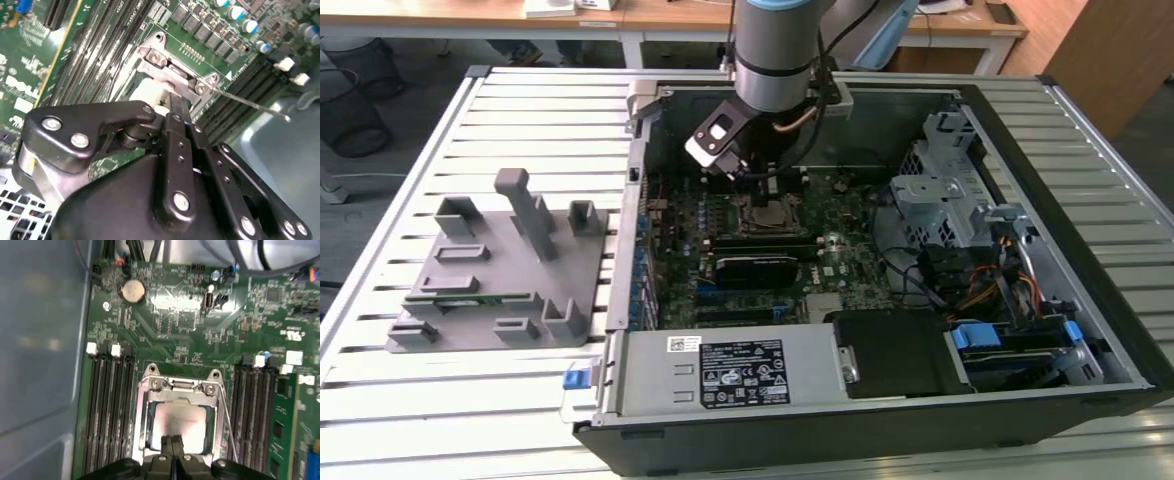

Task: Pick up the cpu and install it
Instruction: 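Close the cpu cover, then install the first cpu locking lever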

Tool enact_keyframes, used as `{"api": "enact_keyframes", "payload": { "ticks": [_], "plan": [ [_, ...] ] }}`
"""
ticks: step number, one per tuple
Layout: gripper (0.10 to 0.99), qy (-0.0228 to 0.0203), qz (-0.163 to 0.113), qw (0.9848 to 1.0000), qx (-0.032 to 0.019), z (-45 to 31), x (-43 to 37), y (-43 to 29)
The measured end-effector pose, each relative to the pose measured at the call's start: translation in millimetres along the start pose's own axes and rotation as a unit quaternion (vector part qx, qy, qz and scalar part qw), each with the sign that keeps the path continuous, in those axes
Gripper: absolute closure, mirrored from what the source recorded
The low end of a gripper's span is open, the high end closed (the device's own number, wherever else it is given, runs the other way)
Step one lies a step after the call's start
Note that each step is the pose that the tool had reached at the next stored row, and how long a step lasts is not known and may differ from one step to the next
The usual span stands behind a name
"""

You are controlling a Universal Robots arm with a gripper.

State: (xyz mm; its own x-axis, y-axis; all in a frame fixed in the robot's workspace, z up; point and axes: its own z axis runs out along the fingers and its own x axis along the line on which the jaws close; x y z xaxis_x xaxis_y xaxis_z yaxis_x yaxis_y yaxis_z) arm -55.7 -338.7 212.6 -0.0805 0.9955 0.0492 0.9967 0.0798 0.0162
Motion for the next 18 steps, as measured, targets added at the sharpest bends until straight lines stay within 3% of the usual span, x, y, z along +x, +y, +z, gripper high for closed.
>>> {"api": "enact_keyframes", "payload": {
  "ticks": [7, 18],
  "plan": [
    [0.980, 0.0001, 0.000, 1.0000, 0.0000, -1.0, -0.9, 10.9],
    [0.980, 0.0001, 0.000, 1.0000, 0.0000, -0.9, -1.2, 15.8]
  ]
}}
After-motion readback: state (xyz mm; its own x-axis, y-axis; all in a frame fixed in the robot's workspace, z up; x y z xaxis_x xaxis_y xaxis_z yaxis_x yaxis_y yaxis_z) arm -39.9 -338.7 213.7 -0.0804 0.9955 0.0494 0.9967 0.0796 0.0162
